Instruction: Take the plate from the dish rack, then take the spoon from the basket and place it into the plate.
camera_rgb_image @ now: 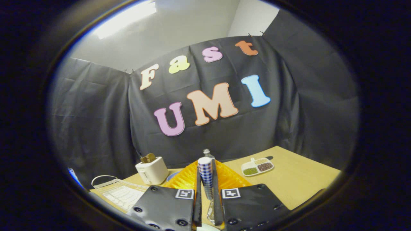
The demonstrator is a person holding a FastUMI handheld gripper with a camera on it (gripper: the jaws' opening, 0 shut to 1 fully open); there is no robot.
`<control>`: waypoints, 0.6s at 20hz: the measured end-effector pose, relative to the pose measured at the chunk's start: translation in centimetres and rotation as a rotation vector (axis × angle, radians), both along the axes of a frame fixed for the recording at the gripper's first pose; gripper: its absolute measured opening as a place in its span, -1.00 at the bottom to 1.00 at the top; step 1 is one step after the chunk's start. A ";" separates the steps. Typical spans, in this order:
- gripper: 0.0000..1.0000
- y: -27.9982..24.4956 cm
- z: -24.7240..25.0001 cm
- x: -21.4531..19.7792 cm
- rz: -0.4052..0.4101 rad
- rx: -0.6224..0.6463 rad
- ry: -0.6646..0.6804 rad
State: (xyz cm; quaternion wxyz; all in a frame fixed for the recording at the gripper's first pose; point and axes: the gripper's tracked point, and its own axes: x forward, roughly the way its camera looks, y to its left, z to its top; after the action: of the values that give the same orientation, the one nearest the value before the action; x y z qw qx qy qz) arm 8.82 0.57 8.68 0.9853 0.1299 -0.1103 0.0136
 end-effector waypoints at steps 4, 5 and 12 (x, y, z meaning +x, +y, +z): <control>-0.66 3.7 1.9 -4.0 0.064 -0.036 -0.065; -0.66 4.7 1.8 -5.4 0.084 -0.034 -0.072; -0.65 8.4 -6.2 -7.4 0.211 0.007 0.007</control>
State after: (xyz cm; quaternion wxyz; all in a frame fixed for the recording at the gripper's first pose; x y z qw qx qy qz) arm 1.38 8.92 2.45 0.9783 0.1442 -0.0928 0.1163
